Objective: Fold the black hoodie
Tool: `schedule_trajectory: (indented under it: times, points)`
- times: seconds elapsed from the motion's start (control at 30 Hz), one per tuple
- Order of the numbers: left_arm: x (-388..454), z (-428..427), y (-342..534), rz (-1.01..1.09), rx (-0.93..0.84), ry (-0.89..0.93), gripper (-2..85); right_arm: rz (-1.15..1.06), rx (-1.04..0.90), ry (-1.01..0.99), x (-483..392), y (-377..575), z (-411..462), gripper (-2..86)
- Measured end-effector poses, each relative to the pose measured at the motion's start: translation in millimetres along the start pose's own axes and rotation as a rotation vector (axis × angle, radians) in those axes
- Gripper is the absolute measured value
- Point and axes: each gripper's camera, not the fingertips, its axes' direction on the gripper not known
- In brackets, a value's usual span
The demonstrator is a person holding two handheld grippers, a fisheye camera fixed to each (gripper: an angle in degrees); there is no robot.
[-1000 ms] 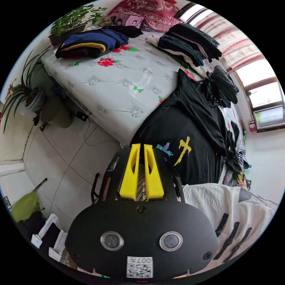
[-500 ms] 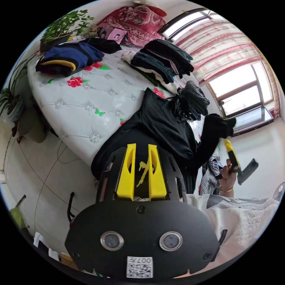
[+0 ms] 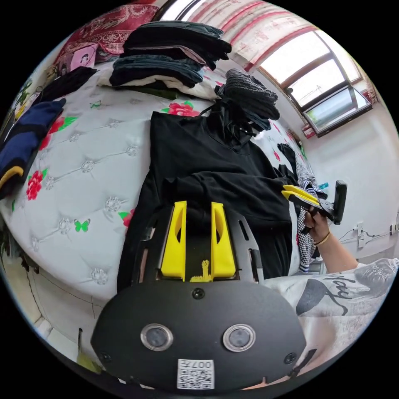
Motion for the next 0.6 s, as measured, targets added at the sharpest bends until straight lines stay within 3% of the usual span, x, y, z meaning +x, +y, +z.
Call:
schedule_trajectory:
  times: [0.1,0.17,0.27,0.43,0.5,0.6]
  points:
    - [-5.3,66.5,-27.9,0.037,-0.175,-0.068,8.4,0.120,-0.124,0.056,36.6,-15.2,44.3,4.7]
    - [-4.2,71.1,-32.1,0.101,-0.129,-0.057,7.8,0.108,-0.238,0.057,50.6,-16.9,74.4,2.9]
    - [-5.4,64.3,-36.9,0.066,-0.160,-0.021,7.1,0.133,-0.225,0.091,66.8,-23.6,70.7,0.9]
    - [-27.5,27.9,6.6,-0.002,-0.102,-0.045,7.9,0.264,-0.062,0.027,82.5,-8.6,26.3,1.2]
    - [-44.8,8.2,33.2,-0.061,-0.079,-0.059,8.5,0.313,0.057,-0.093,87.0,23.5,-15.4,3.0]
    - [-72.0,-22.6,83.8,-0.155,-0.068,-0.126,9.4,0.381,0.081,-0.181,85.7,88.0,-45.6,6.1]
